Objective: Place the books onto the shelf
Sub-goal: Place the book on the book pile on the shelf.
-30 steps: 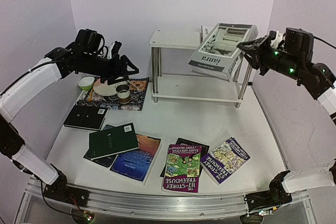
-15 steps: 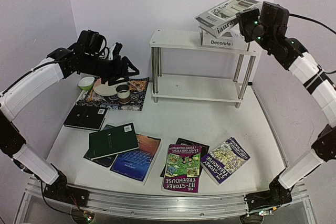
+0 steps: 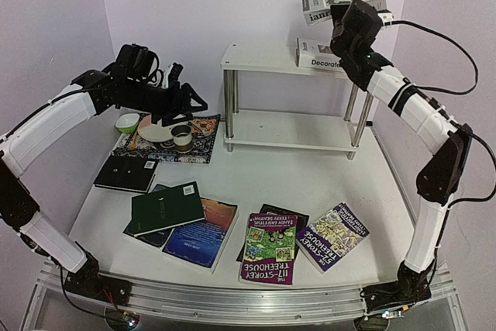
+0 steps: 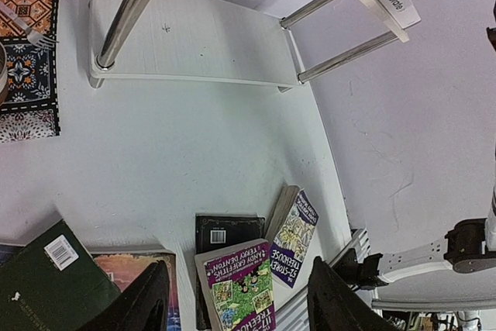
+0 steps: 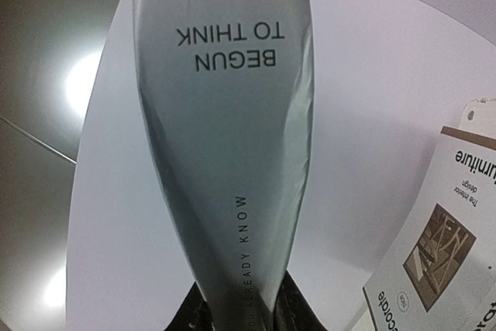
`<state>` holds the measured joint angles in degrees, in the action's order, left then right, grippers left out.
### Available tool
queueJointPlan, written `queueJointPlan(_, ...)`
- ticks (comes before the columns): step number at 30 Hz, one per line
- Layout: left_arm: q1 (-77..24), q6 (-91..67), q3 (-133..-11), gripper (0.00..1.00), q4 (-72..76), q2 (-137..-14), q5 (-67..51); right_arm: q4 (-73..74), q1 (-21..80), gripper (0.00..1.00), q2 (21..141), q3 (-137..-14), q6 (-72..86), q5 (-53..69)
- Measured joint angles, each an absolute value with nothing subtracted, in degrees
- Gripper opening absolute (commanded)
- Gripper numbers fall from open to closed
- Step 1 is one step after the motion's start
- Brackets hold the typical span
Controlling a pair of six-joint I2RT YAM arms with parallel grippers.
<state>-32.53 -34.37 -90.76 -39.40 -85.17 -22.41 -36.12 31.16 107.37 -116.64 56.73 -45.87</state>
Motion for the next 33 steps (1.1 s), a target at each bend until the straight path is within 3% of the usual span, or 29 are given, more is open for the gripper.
queueJointPlan(13, -32.5, -34.5, -90.7, 0.61, -39.5, -85.7, -23.4, -42.8, 31.2, 0.21, 112.1, -119.3, 53.5, -52.6)
queueJointPlan(33, -32.5, -35.1, -88.4, 0.61, -39.0, -85.7, -23.3, -43.0, 30.7, 0.2, 111.7, -106.7, 58.6, -53.4)
